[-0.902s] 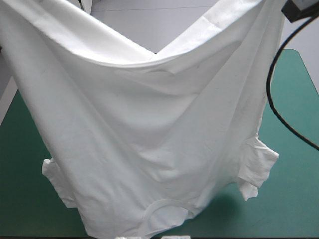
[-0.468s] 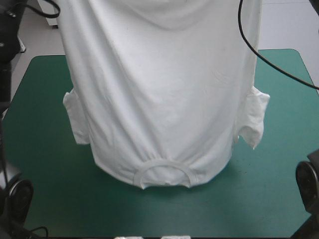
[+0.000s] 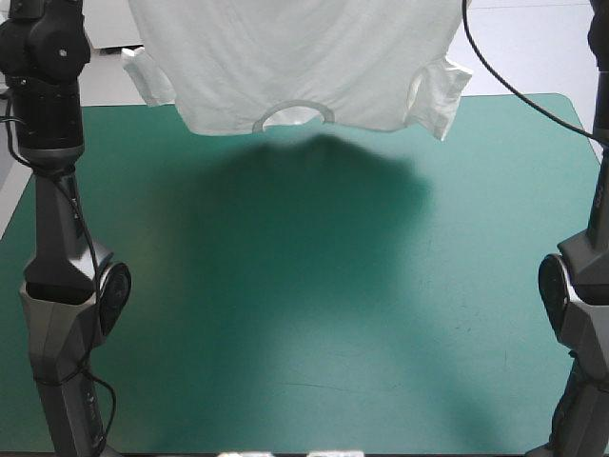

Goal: Fold the cloth

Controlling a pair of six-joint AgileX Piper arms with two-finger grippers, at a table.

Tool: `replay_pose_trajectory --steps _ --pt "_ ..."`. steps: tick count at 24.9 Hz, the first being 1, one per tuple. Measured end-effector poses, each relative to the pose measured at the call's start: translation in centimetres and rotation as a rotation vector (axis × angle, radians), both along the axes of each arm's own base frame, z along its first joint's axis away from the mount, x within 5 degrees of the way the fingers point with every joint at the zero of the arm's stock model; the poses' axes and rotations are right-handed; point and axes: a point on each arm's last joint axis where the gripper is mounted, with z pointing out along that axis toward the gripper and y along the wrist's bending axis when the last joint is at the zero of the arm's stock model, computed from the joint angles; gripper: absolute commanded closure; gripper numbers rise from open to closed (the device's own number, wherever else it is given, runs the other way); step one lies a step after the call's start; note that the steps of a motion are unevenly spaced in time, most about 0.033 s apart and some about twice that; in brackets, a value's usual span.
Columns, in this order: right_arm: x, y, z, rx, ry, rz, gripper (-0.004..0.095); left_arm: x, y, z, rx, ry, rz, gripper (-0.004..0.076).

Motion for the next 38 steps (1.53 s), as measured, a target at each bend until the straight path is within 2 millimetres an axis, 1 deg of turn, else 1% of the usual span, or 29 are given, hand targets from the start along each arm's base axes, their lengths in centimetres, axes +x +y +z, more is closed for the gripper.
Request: replay_pose_trajectory --steps 2,5,7,11,13,14,15,16,17,18,19,21,24,25,26,27,28,29,30,31,33,34,38 --pt "0.9 0.0 -0.7 -0.027 0.028 -0.013 0.0925 1.3 -0.5 -1.2 0.042 0.085 -0.010 0.0733" --pt "2.7 0.3 -2.5 -0.073 0.120 -0.010 0.0925 3.3 -0.8 -3.3 0.116 0.245 -0.021 0.0733" --pt "4.7 0.5 -4.7 -0.119 0.236 0.007 0.0925 4.7 -0.7 -5.0 0.159 0.367 -0.028 0.0733" --pt "8.7 1.0 -10.5 -0.195 0.505 0.055 0.0925 6.8 0.0 -8.7 0.218 0.650 -0.064 0.0733" --pt "9.9 1.1 -12.8 -0.226 0.606 0.069 0.0925 7.3 0.3 -10.3 0.246 0.782 -0.081 0.0733" --pt "10.6 1.2 -14.4 -0.254 0.684 0.078 0.0925 7.5 0.3 -11.6 0.275 0.897 -0.087 0.0733" --pt "10.9 1.2 -15.5 -0.272 0.738 0.086 0.0925 7.5 0.4 -12.5 0.290 0.982 -0.091 0.0733" --pt "11.0 1.2 -16.7 -0.291 0.804 0.091 0.0925 7.3 0.3 -13.8 0.298 1.108 -0.115 0.0733" --pt "11.1 1.1 -17.8 -0.301 0.855 0.099 0.0925 7.3 0.3 -14.4 0.303 1.165 -0.122 0.0733" --pt "10.9 0.8 -19.2 -0.315 0.925 0.108 0.0925 7.4 0.3 -15.5 0.307 1.250 -0.130 0.0733" --pt "10.7 0.5 -20.2 -0.321 0.976 0.113 0.0925 7.6 0.3 -16.1 0.295 1.287 -0.132 0.0733" --pt "9.3 -0.7 -22.7 -0.336 1.099 0.116 0.0925 8.6 0.2 -18.4 0.258 1.388 -0.140 0.0733" --pt "7.8 -1.6 -24.3 -0.336 1.181 0.111 0.0925 8.9 0.2 -20.6 0.249 1.491 -0.147 0.0733" --pt "7.1 -1.7 -24.8 -0.343 1.205 0.114 0.0925 8.8 0.2 -21.9 0.248 1.555 -0.152 0.0733" --pt "6.4 -1.7 -25.8 -0.356 1.246 0.126 0.0925 8.1 0.3 -23.4 0.249 1.631 -0.159 0.0733" --pt "5.7 -1.7 -26.7 -0.360 1.281 0.137 0.0925 7.1 0.4 -24.1 0.255 1.682 -0.163 0.0733" --pt "5.0 -1.6 -27.9 -0.363 1.329 0.152 0.0925 5.6 0.5 -25.5 0.264 1.756 -0.171 0.0733" --pt "4.3 -1.6 -28.8 -0.371 1.365 0.163 0.0925 4.4 0.6 -26.4 0.276 1.805 -0.176 0.0733" --pt "3.4 -1.6 -30.0 -0.379 1.413 0.170 0.0925 2.6 0.8 -27.4 0.295 1.856 -0.183 0.0733" --pt "2.9 -1.6 -30.6 -0.384 1.437 0.171 0.0925 1.7 0.9 -28.1 0.305 1.889 -0.187 0.0733" --pt "1.4 -1.6 -32.0 -0.398 1.492 0.175 0.0925 -0.3 1.2 -28.8 0.324 1.929 -0.189 0.0733" --pt "0.7 -1.7 -32.3 -0.407 1.509 0.172 0.0925 -1.1 1.3 -29.0 0.330 1.936 -0.188 0.0733" --pt "-3.0 -1.6 -34.8 -0.421 1.613 0.187 0.0925 -3.6 1.6 -30.9 0.344 2.003 -0.191 0.0733"
